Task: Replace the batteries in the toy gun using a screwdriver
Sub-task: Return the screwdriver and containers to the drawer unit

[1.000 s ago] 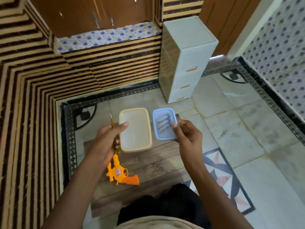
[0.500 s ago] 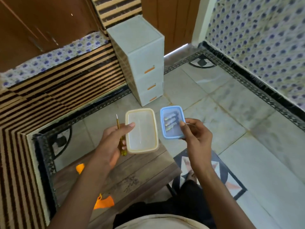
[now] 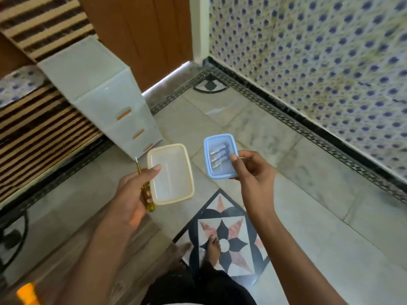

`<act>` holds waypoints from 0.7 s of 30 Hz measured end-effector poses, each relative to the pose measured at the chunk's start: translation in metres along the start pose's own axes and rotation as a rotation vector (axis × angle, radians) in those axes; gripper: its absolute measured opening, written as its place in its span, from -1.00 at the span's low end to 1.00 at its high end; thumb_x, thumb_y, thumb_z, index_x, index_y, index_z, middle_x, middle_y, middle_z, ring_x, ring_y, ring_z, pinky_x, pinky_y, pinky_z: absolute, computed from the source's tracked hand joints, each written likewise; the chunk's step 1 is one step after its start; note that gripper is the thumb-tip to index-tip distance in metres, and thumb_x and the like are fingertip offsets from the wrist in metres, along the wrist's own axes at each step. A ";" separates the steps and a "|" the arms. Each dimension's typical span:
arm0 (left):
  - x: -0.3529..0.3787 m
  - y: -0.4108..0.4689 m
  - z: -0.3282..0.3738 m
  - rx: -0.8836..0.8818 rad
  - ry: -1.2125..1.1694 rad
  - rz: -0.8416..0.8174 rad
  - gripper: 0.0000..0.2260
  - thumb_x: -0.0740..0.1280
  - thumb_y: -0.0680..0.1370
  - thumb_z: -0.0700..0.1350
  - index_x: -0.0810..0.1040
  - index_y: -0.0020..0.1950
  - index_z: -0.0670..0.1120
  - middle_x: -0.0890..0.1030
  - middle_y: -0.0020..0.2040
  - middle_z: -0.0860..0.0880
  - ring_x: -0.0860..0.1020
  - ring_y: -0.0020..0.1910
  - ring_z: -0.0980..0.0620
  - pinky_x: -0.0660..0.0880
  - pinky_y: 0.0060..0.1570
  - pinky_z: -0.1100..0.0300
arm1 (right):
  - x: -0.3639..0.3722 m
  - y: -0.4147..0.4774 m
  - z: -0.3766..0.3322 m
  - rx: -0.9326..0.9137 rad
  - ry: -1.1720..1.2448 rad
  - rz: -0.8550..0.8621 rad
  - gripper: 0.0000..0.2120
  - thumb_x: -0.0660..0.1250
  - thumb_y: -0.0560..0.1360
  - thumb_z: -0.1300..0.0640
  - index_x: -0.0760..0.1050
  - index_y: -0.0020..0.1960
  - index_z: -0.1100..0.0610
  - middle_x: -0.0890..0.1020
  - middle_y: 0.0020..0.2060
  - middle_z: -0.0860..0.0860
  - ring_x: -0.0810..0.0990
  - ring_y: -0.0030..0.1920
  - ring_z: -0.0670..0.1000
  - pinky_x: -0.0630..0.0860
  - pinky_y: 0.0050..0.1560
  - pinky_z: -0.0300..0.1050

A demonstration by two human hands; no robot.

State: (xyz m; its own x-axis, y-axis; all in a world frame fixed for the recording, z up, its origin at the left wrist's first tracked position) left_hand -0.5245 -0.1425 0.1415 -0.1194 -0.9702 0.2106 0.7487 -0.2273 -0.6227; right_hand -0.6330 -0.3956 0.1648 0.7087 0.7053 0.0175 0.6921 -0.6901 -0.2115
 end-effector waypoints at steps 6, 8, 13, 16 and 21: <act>0.055 0.030 0.015 -0.013 0.111 -0.023 -0.83 0.46 0.56 -0.05 0.56 -0.03 -0.12 0.46 -0.49 0.08 0.34 -0.54 0.15 0.25 -0.54 0.28 | -0.021 0.030 -0.007 0.013 0.042 0.063 -0.90 0.41 0.63 0.20 0.63 0.04 0.25 0.76 -0.15 0.06 0.77 -0.08 0.06 0.68 -0.16 -0.09; 0.062 0.042 0.024 -0.003 0.115 -0.021 -0.87 0.44 0.59 -0.07 0.58 -0.02 -0.12 0.50 -0.47 0.08 0.36 -0.53 0.17 0.25 -0.54 0.30 | -0.019 0.044 -0.004 0.030 0.037 0.070 -0.87 0.40 0.63 0.19 0.63 0.07 0.26 0.76 -0.11 0.13 0.77 -0.04 0.13 0.72 -0.10 0.04; 0.070 0.072 0.048 0.002 0.044 0.010 -0.85 0.45 0.59 -0.09 0.62 0.07 -0.15 0.56 -0.34 0.02 0.39 -0.51 0.18 0.28 -0.57 0.32 | 0.002 0.083 -0.008 0.039 0.029 0.021 -0.84 0.38 0.65 0.19 0.62 0.10 0.29 0.77 -0.07 0.12 0.77 -0.02 0.13 0.73 -0.06 0.05; 0.071 0.097 0.066 0.014 0.015 0.037 -0.85 0.46 0.58 -0.08 0.64 0.06 -0.14 0.56 -0.35 0.03 0.39 -0.51 0.18 0.28 -0.56 0.32 | 0.027 0.116 -0.015 0.033 0.027 -0.028 -0.86 0.38 0.65 0.19 0.62 0.08 0.28 0.77 -0.08 0.12 0.77 -0.02 0.12 0.73 -0.08 0.01; 0.058 0.153 0.118 0.068 -0.027 0.110 -0.87 0.47 0.57 -0.09 0.62 -0.01 -0.15 0.47 -0.38 0.00 0.35 -0.49 0.14 0.24 -0.55 0.31 | 0.096 0.190 -0.030 -0.003 -0.006 -0.161 -0.87 0.37 0.65 0.19 0.63 0.07 0.26 0.77 -0.07 0.09 0.77 -0.03 0.11 0.73 -0.05 0.05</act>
State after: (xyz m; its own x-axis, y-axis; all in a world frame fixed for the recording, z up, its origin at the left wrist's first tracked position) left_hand -0.3400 -0.2240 0.1471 -0.0173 -0.9861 0.1651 0.7992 -0.1129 -0.5904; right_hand -0.4294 -0.4636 0.1560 0.5877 0.8078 0.0456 0.7971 -0.5684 -0.2038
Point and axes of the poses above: each hand's wrist, its own y-axis towards the middle knuckle, its own x-axis out of the palm, z = x × y, the point moved 6 cm from there along y, towards the middle knuckle
